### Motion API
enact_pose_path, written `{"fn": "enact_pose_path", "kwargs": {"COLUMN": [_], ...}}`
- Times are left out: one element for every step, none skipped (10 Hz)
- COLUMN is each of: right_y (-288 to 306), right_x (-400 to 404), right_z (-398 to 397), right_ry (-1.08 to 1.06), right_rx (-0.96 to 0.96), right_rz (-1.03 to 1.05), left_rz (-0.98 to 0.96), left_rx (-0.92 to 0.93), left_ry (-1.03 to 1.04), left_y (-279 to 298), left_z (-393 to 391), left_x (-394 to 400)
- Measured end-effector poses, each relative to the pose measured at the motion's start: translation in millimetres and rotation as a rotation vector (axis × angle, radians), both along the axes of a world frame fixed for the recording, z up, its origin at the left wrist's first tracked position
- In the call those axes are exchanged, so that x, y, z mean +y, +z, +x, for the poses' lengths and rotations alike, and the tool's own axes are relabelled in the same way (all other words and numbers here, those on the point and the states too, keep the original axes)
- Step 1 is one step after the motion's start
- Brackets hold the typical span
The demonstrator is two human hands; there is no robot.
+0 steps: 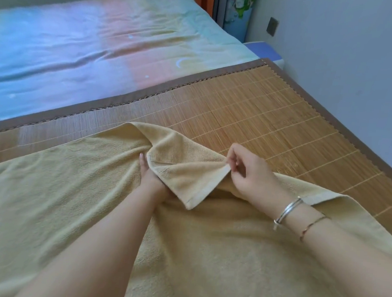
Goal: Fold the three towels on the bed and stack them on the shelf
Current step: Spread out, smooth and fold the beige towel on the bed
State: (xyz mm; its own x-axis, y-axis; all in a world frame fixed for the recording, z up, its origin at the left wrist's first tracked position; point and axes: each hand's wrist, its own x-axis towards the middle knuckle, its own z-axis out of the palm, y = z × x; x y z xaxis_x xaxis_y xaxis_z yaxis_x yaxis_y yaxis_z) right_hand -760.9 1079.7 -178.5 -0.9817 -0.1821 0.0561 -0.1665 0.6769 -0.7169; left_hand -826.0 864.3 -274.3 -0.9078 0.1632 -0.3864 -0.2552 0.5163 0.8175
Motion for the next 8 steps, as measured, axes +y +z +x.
{"fn": "enact_pose_path", "kwargs": {"right_y": [6.5, 13.8, 11.4, -10.1, -32.9, -42.8, -42.1, -37.9], "right_x": [13.4, 39.5, 35.4, 18.1, 19.9, 36.0, 45.9, 43.5], "right_z": [-49.6, -97.7, -87.9, -41.0, 3.7, 25.9, 31.5, 17.2], "right_ry": [-0.325, -0.615, -0.598, -0.381, -0.245, -0.221, -0.222, -0.201], "right_rx": [0.190, 0.160, 0.218, 0.295, 0.206, 0.176, 0.150, 0.151], "right_rz": [0.020, 0.404, 0.551, 0.562, 0.511, 0.445, 0.420, 0.401], "left_rz": [-0.770, -0.735, -0.747, -0.803, -0.842, -0.889, -0.775, -0.750], "left_rx": [0.152, 0.227, 0.227, 0.222, 0.198, 0.225, 0.205, 0.135], "left_ry": [-0.294, -0.261, -0.259, -0.291, -0.277, -0.300, -0.283, -0.300], "left_y": [29.3, 33.3, 29.3, 28.3, 34.9, 45.3, 58.3, 71.1], "left_z": [16.6, 18.9, 15.3, 13.6, 14.0, 23.8, 25.7, 7.4], "left_x": [18.0, 19.4, 19.0, 21.4, 23.1, 32.3, 37.9, 40.6]}}
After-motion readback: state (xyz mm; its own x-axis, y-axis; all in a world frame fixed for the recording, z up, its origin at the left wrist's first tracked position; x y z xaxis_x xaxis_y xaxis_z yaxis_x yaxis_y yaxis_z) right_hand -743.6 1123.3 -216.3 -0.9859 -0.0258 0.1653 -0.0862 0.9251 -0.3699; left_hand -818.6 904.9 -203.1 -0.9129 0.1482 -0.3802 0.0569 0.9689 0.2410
